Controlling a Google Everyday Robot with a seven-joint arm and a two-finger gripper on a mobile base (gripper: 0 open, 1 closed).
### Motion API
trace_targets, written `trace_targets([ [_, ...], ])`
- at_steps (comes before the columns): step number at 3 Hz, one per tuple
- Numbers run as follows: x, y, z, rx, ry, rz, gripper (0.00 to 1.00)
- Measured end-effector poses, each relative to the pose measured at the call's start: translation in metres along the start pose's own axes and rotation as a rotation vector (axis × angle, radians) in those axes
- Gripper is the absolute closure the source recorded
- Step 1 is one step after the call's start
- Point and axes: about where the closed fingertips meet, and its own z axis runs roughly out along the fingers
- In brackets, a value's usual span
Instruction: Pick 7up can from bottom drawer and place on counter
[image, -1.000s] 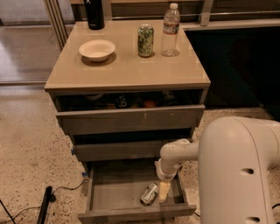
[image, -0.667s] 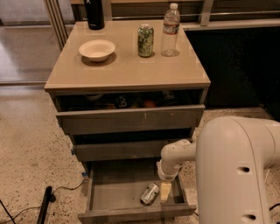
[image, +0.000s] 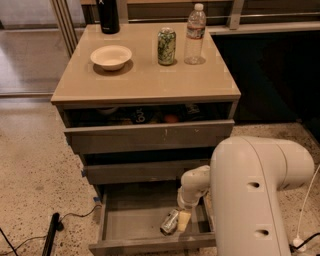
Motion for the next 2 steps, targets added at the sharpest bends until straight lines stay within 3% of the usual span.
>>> trace_targets([
  [1, -0.004, 0.001, 0.013, 0.008, -0.057, -0.033, 0.0],
  [2, -0.012, 0.005, 0.03, -0.039, -0.149, -0.134, 0.0],
])
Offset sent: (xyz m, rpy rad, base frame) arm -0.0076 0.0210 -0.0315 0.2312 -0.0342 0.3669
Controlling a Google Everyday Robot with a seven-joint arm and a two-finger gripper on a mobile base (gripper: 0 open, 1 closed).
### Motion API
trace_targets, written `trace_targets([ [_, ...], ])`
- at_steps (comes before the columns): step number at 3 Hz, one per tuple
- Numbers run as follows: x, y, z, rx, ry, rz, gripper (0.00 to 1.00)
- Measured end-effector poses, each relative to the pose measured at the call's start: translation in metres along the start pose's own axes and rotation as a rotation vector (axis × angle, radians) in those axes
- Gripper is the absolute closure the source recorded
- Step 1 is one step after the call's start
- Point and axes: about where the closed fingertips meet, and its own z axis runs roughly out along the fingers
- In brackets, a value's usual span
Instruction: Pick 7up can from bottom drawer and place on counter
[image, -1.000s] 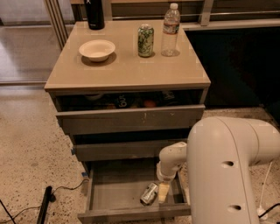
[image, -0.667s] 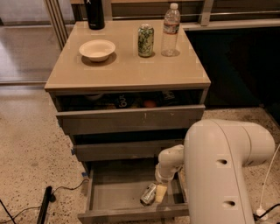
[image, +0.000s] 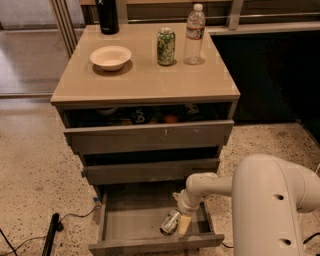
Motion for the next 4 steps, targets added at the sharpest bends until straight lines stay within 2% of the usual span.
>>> trace_targets([
  [1, -0.002, 0.002, 0.007, -0.064, -0.028, -0.142, 0.0],
  [2, -0.001, 0.004, 0.008, -0.074, -0.029, -0.217, 0.0],
  [3, -0.004, 0.002, 0.013, -0.072, -0.038, -0.232, 0.0],
  [4, -0.009, -0.001, 0.018, -0.07, -0.054, -0.291, 0.0],
])
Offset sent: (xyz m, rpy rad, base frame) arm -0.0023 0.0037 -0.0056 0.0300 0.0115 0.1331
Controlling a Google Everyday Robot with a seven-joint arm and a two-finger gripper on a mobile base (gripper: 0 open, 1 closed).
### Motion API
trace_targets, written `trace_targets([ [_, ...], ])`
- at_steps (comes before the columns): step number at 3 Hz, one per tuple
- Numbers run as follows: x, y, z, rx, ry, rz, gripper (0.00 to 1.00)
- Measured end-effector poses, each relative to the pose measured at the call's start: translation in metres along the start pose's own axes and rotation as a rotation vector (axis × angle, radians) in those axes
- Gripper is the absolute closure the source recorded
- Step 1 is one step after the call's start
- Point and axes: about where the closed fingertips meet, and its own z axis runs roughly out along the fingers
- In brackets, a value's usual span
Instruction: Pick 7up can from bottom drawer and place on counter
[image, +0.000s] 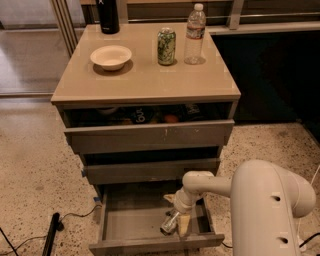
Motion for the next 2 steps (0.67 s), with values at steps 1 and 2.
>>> trace_targets([
  [1, -0.0035, -0.004, 0.0043, -0.01, -0.01, -0.088, 0.0],
  [2, -0.0075, -0.0065, 0.0094, -0.053, -0.004, -0.204, 0.0],
])
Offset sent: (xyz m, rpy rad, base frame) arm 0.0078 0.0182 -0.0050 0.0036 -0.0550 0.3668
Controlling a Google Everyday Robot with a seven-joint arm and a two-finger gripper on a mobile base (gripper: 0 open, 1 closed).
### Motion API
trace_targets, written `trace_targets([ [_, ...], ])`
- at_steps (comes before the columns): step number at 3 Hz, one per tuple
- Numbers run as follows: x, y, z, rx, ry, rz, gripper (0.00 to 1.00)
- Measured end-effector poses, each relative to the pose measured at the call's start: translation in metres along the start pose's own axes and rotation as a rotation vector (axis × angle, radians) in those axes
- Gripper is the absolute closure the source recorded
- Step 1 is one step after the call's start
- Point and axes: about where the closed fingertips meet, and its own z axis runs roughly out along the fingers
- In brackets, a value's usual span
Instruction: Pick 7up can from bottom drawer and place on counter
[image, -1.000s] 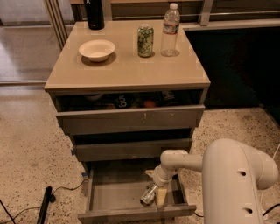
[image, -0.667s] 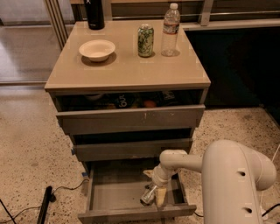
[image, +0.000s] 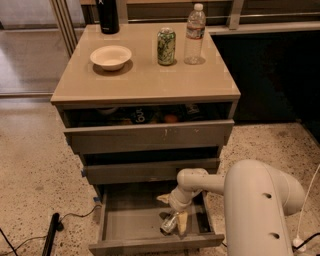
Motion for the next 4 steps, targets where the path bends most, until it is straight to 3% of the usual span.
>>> trace_targets([
  [2, -0.005, 0.002, 0.014, -0.083, 0.022, -0.208, 0.0],
  [4, -0.006, 0.0, 0.026, -0.094, 0.023, -0.234, 0.0],
])
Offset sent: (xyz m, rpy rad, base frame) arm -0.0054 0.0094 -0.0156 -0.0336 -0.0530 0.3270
